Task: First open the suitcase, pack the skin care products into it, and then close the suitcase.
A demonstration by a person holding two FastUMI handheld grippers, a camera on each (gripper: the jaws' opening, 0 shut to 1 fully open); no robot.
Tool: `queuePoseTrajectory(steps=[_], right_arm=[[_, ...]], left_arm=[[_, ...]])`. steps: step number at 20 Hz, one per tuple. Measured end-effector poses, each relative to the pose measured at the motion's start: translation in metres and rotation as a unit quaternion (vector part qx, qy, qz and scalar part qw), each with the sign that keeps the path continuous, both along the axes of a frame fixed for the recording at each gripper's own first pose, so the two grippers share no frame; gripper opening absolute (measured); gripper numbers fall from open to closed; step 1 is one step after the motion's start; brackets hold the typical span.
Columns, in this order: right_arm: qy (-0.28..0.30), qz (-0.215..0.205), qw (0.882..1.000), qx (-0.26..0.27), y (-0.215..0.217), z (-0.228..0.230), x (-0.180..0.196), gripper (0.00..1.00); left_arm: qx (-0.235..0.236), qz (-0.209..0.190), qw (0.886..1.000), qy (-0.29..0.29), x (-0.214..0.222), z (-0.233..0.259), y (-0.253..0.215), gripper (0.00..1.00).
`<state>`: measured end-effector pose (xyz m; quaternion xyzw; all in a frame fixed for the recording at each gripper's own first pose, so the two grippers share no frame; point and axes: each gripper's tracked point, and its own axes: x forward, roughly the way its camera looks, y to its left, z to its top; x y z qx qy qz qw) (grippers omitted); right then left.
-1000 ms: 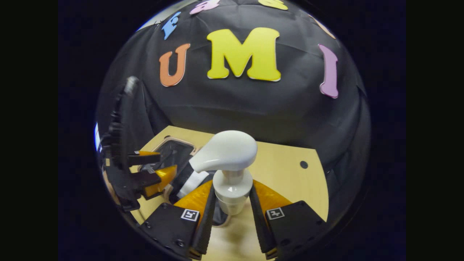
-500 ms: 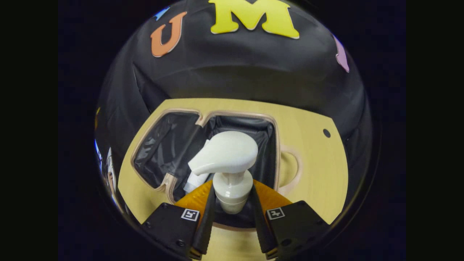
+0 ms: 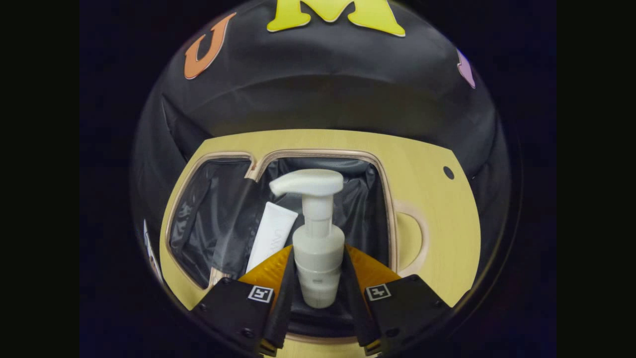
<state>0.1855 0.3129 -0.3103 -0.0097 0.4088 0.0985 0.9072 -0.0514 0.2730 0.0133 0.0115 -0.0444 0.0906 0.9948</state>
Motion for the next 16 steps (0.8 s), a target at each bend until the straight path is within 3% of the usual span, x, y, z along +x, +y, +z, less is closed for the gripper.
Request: queuePoseTrajectory(steps=[8,9,16], right_arm=[[0.065,-0.036,0.997,-0.018,-0.003,-0.045,-0.006,0.5],[0.068,-0.039,0.997,-0.019,-0.003,-0.049,-0.006,0.5],[0.063,-0.036,0.997,-0.035,-0.003,-0.05,-0.007,0.53]], left_arm=[[-0.041,0.076,0.995,0.052,-0.003,-0.051,0.083,0.96],[-0.049,0.084,0.993,0.062,-0.002,-0.058,0.094,1.0],[-0.084,0.126,0.984,0.091,0.01,-0.082,0.161,0.96]])
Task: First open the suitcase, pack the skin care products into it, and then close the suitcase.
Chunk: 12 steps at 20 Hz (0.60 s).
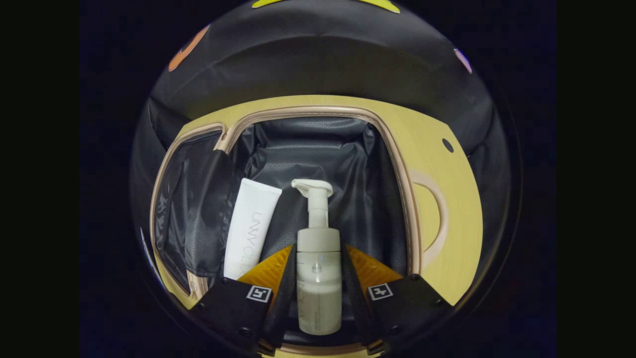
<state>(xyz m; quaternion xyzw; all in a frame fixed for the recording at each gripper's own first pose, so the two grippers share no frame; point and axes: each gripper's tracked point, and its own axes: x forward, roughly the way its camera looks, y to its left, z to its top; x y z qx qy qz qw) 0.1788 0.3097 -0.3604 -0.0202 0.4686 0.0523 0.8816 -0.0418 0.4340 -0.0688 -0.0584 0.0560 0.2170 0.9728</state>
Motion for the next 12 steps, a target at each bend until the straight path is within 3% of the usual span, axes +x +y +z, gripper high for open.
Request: queuePoseTrajectory(steps=[1,4,7,10,12], right_arm=[[-0.004,0.003,1.0,0.005,0.001,0.004,0.0,0.53],[-0.035,0.03,0.999,0.024,0.01,0.031,-0.006,0.71],[-0.094,0.075,0.992,0.032,0.013,0.08,-0.021,0.79],[-0.156,0.103,0.982,0.033,0.003,0.141,-0.048,0.78],[-0.194,0.104,0.975,0.033,-0.01,0.179,-0.068,0.8]], left_arm=[[-0.012,0.0,1.0,-0.001,0.002,-0.003,0.005,0.96],[-0.062,-0.006,0.998,0.006,0.012,-0.023,0.022,0.97],[-0.139,-0.024,0.99,0.024,0.026,-0.057,0.029,0.98],[-0.257,-0.061,0.964,0.037,0.044,-0.107,0.013,0.98],[-0.314,-0.057,0.946,0.054,0.051,-0.141,0.013,0.98]])
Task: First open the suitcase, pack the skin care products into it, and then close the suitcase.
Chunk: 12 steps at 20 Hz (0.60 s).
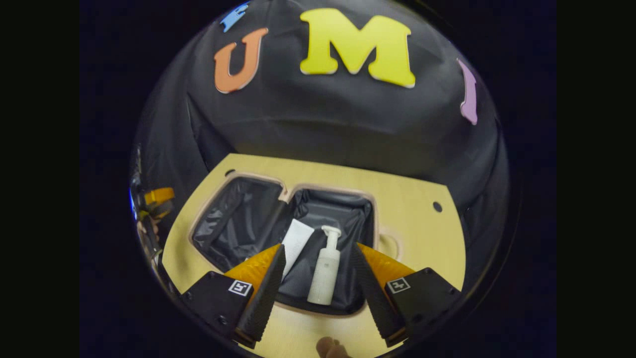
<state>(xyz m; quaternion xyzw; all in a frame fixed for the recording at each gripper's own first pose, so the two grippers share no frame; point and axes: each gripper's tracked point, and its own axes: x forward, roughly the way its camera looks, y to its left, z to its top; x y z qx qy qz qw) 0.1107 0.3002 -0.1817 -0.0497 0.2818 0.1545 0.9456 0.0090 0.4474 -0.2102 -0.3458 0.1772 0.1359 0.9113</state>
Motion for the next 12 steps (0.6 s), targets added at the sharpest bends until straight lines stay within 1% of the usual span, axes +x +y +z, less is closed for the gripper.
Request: queuePoseTrajectory(steps=[1,2,3,5,6,8,9,10,11,12], right_arm=[[-0.021,-0.002,1.0,0.005,-0.009,0.024,-0.015,0.8],[-0.041,-0.005,0.999,0.008,-0.019,0.044,-0.028,0.8],[-0.059,-0.009,0.998,0.013,-0.031,0.061,-0.041,0.8],[-0.083,-0.024,0.996,0.022,-0.054,0.087,-0.071,0.78],[-0.089,-0.033,0.995,0.033,-0.065,0.099,-0.085,0.8],[-0.098,-0.056,0.992,0.05,-0.085,0.115,-0.106,0.78],[-0.101,-0.064,0.992,0.052,-0.096,0.12,-0.116,0.79],[-0.105,-0.072,0.991,0.05,-0.105,0.123,-0.123,0.8],[-0.11,-0.081,0.99,0.044,-0.114,0.124,-0.127,0.8],[-0.111,-0.087,0.989,0.039,-0.121,0.124,-0.131,0.77]], left_arm=[[-0.026,0.002,1.0,0.013,0.004,-0.016,-0.001,0.98],[-0.055,0.002,0.998,0.016,0.009,-0.029,-0.004,0.98],[-0.094,-0.001,0.996,0.009,0.013,-0.035,-0.007,0.98],[-0.168,-0.006,0.986,-0.01,0.019,-0.043,-0.002,0.97],[-0.187,0.003,0.982,-0.006,0.021,-0.054,0.001,0.96],[-0.211,0.013,0.977,0.013,0.029,-0.075,-0.001,0.96],[-0.23,0.006,0.973,0.013,0.033,-0.079,-0.006,0.96],[-0.246,0.009,0.969,-0.001,0.039,-0.076,-0.007,0.96],[-0.257,0.01,0.966,-0.007,0.044,-0.078,-0.007,0.93],[-0.26,0.009,0.966,-0.005,0.048,-0.079,-0.01,0.88]])
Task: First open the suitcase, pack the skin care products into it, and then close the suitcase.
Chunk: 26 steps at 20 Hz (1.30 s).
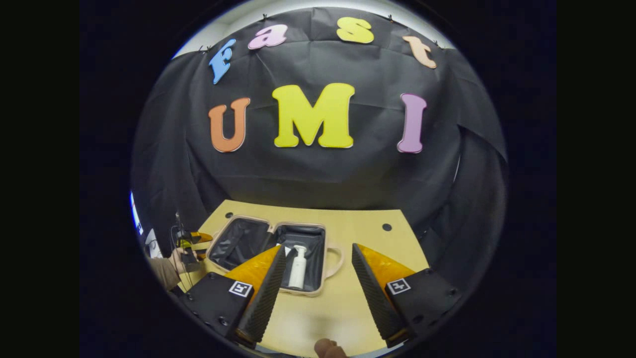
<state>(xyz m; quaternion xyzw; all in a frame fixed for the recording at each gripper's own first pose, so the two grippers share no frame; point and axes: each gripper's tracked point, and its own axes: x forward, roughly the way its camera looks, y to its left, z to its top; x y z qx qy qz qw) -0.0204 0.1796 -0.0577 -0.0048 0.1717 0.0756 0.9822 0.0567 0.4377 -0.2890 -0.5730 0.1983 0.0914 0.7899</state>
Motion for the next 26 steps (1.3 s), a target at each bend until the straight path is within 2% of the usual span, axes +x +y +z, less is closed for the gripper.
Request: queuePoseTrajectory(steps=[1,2,3,4,5,6,7,8,10,12,16,19,20,22,26], right_arm=[[-0.001,-0.005,1.0,-0.002,-0.004,0.0,-0.004,0.8],[0.001,-0.007,1.0,-0.002,-0.006,0.0,-0.007,0.8],[0.0,-0.011,1.0,-0.002,-0.009,0.0,-0.009,0.8],[0.0,-0.015,1.0,-0.001,-0.011,0.001,-0.009,0.8],[-0.002,-0.019,1.0,0.003,-0.014,0.004,-0.01,0.8],[-0.007,-0.023,1.0,0.008,-0.018,0.01,-0.01,0.8],[-0.014,-0.026,0.999,0.012,-0.021,0.015,-0.009,0.8],[-0.021,-0.03,0.999,0.012,-0.024,0.019,-0.009,0.8],[-0.033,-0.037,0.999,0.004,-0.036,0.025,-0.01,0.77],[-0.041,-0.035,0.998,0.009,-0.042,0.031,-0.01,0.8],[-0.062,-0.026,0.998,0.003,-0.065,0.039,-0.006,0.79],[-0.1,-0.025,0.995,-0.012,-0.085,0.052,-0.002,0.8],[-0.117,-0.026,0.993,-0.021,-0.093,0.058,-0.001,0.77],[-0.139,-0.012,0.99,-0.027,-0.099,0.062,-0.002,0.8],[-0.131,0.022,0.991,-0.015,-0.108,0.056,-0.002,0.79]], left_arm=[[0.002,-0.005,1.0,0.005,0.002,-0.004,-0.003,0.83],[0.007,-0.01,1.0,0.01,0.002,-0.006,-0.004,0.71],[0.013,-0.01,1.0,0.014,0.004,-0.009,-0.004,0.78],[0.015,-0.007,1.0,0.007,0.004,-0.004,-0.003,0.39],[0.022,0.0,1.0,0.003,0.008,-0.003,0.0,0.48],[0.03,0.008,1.0,0.003,0.009,0.0,0.003,0.33],[0.038,0.011,0.999,0.008,0.009,-0.001,0.003,0.37],[0.049,0.012,0.999,0.012,0.006,0.001,0.004,0.16],[0.07,0.014,0.997,0.025,0.006,0.004,0.002,0.09],[0.11,0.014,0.993,0.034,0.005,0.012,0.001,0.06],[0.211,0.019,0.977,0.012,0.007,0.067,-0.004,0.05],[0.295,0.022,0.955,-0.007,0.004,0.12,-0.021,0.04],[0.329,0.021,0.944,-0.014,0.003,0.136,-0.03,0.05],[0.386,0.019,0.922,-0.027,-0.001,0.166,-0.055,0.04],[0.438,0.032,0.898,-0.039,0.0,0.213,-0.109,0.05]])
